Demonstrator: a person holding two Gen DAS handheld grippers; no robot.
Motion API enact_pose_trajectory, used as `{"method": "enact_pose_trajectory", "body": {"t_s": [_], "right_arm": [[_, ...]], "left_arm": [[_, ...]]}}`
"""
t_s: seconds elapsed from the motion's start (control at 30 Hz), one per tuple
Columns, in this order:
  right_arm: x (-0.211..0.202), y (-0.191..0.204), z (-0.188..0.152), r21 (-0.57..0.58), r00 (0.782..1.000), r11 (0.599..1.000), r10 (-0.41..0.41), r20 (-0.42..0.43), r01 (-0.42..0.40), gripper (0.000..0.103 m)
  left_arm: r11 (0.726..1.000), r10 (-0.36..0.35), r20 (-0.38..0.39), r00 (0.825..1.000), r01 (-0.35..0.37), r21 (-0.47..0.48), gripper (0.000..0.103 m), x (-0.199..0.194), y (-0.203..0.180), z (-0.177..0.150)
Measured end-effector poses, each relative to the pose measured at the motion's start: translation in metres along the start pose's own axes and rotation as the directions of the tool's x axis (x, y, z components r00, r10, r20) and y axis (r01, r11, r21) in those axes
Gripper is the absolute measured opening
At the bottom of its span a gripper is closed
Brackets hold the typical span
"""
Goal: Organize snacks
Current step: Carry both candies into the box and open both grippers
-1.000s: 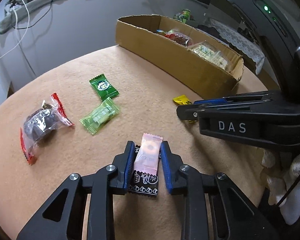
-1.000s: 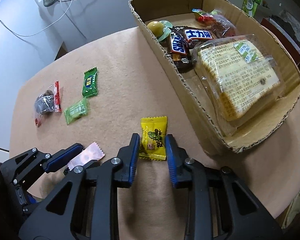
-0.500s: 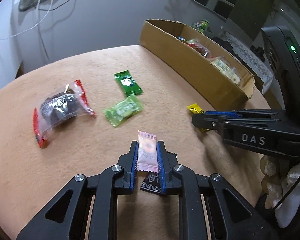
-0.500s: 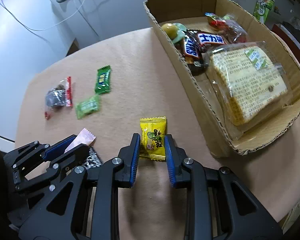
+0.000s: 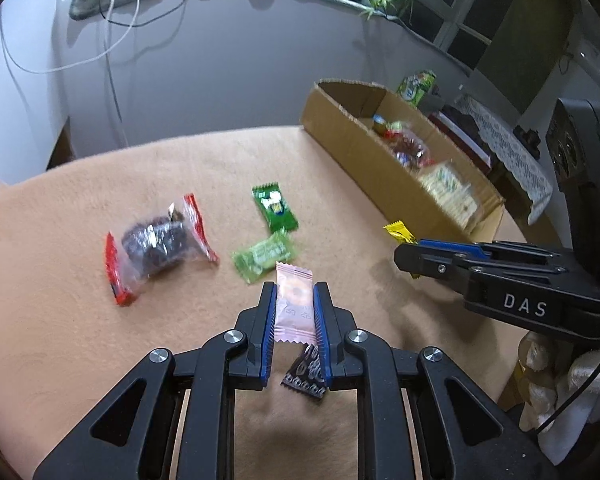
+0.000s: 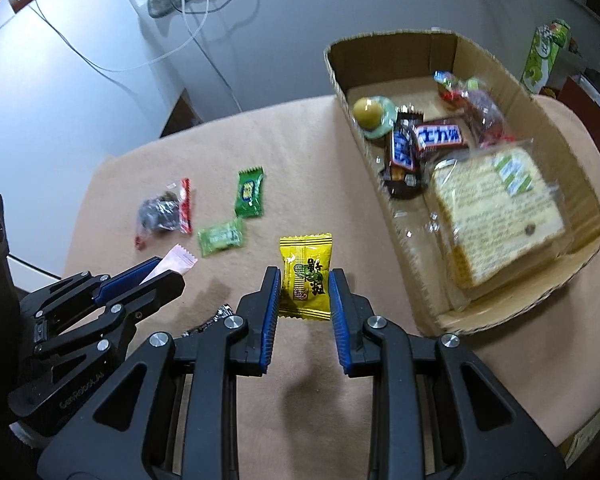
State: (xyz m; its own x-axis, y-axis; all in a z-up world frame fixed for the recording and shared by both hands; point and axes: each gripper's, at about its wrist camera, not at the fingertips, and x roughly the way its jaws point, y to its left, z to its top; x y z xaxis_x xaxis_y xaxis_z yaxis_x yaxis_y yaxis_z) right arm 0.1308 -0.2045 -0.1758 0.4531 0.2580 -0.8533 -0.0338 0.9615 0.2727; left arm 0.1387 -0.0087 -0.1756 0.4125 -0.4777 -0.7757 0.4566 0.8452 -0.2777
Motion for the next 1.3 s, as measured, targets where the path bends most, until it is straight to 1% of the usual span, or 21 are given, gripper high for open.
{"method": "enact_pose_trajectory", "body": {"t_s": [0.2, 0.33, 0.5, 0.63, 0.87, 1.0, 1.1, 1.3], "right_arm": [[-0.030, -0.012, 0.018, -0.017, 0.999, 1.000, 0.026, 0.041, -0.025, 0.025], [-0.041, -0.021, 0.036, -0.024, 0.998, 0.999, 0.032, 0.062, -0.031, 0.025], [-0.047, -0.041, 0.057, -0.031, 0.997, 0.999, 0.021, 0.076, -0.019, 0.025], [-0.049, -0.055, 0.080, -0.051, 0.995, 0.999, -0.008, 0.098, 0.013, 0.025], [-0.032, -0.078, 0.125, -0.049, 0.996, 0.999, -0.011, 0.086, 0.015, 0.025], [-0.014, -0.086, 0.150, -0.066, 0.999, 0.998, -0.012, 0.048, 0.015, 0.025], [-0.004, -0.089, 0.162, -0.084, 0.999, 0.996, -0.020, 0.039, 0.023, 0.025], [0.017, -0.102, 0.180, -0.088, 1.000, 0.996, -0.020, 0.000, 0.019, 0.025]], "left_arm": [[1.000, 0.014, 0.037, 0.999, -0.015, 0.002, 0.016, -0.010, -0.015, 0.023], [1.000, 0.017, 0.060, 0.998, -0.018, 0.013, 0.016, -0.011, -0.028, 0.040], [0.999, 0.006, 0.076, 0.997, -0.008, 0.032, 0.016, -0.004, -0.044, 0.059], [0.999, -0.013, 0.086, 0.996, 0.010, 0.035, 0.016, 0.003, -0.056, 0.073], [0.998, -0.040, 0.086, 0.996, 0.035, 0.061, 0.016, 0.019, -0.080, 0.090], [0.996, -0.053, 0.081, 0.995, 0.047, 0.075, 0.016, 0.028, -0.095, 0.097], [0.995, -0.060, 0.071, 0.996, 0.054, 0.084, 0.016, 0.037, -0.106, 0.100], [0.996, -0.072, 0.047, 0.996, 0.069, 0.060, 0.016, 0.051, -0.116, 0.102]]}}
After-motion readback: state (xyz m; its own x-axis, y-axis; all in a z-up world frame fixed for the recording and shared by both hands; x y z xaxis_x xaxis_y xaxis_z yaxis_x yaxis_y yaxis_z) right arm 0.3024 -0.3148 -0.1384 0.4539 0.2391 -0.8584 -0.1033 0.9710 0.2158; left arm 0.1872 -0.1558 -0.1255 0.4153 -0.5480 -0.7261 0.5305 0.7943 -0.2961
